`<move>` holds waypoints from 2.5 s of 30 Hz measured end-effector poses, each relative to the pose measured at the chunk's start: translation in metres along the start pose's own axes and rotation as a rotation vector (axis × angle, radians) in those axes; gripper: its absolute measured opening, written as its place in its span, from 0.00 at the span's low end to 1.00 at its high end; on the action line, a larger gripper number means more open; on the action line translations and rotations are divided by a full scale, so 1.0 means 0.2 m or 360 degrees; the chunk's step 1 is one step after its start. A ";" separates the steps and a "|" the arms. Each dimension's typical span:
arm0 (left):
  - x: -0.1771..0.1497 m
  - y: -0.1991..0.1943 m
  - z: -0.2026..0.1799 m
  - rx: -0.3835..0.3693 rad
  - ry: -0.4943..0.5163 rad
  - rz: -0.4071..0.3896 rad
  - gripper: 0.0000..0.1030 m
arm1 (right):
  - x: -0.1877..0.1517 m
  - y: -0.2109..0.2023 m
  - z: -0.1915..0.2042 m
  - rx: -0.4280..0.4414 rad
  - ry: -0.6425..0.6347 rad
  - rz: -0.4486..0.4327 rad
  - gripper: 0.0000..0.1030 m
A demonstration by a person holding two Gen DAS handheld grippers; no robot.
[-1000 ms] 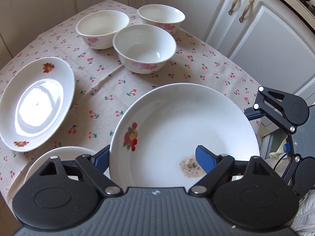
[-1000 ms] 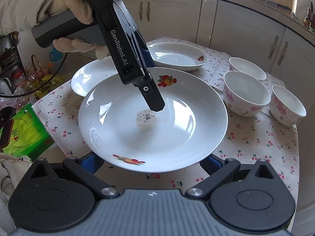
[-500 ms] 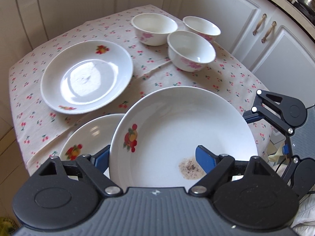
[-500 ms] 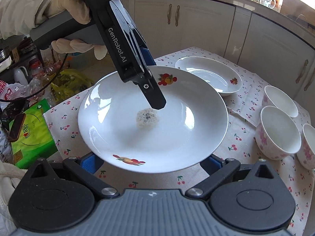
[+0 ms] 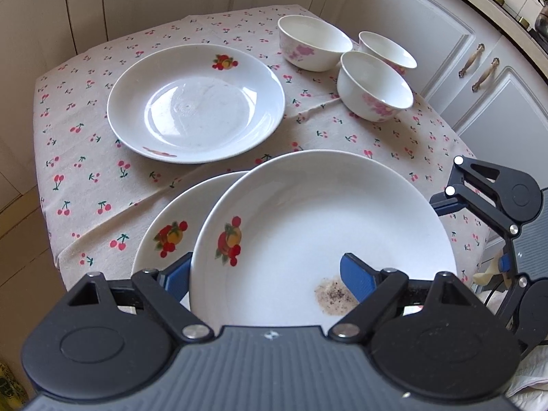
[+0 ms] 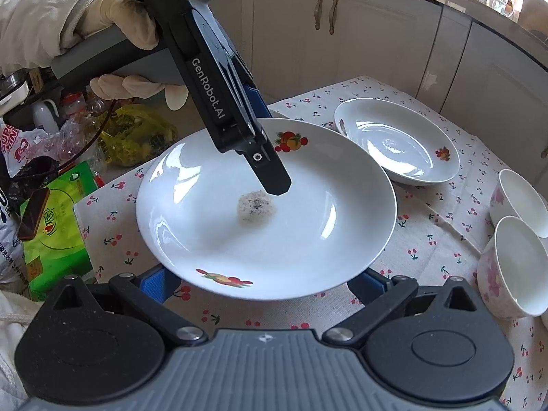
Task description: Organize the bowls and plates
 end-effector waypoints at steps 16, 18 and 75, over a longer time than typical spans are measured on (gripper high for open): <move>-0.01 0.04 0.08 -0.0010 -0.0035 0.0004 0.86 | 0.04 0.05 0.04 -0.0014 0.0004 0.0057 1.00; -0.01 0.05 0.09 -0.0004 -0.0028 0.0012 0.86 | 0.05 0.05 0.04 -0.0012 0.0014 0.0060 1.00; -0.06 -0.10 0.12 0.0244 0.0002 -0.0152 0.88 | -0.02 0.01 -0.07 -0.0146 0.0173 0.0097 1.00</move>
Point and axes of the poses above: each gripper's, at about its wrist camera, not at the fingertips, and y roughly the way its jaws point, z to its left, x to its top, the point moved 6 cm from there along y, roughly the way its jaws point, and after that the axes turned 14 degrees about -x, right-handed, at the moved point
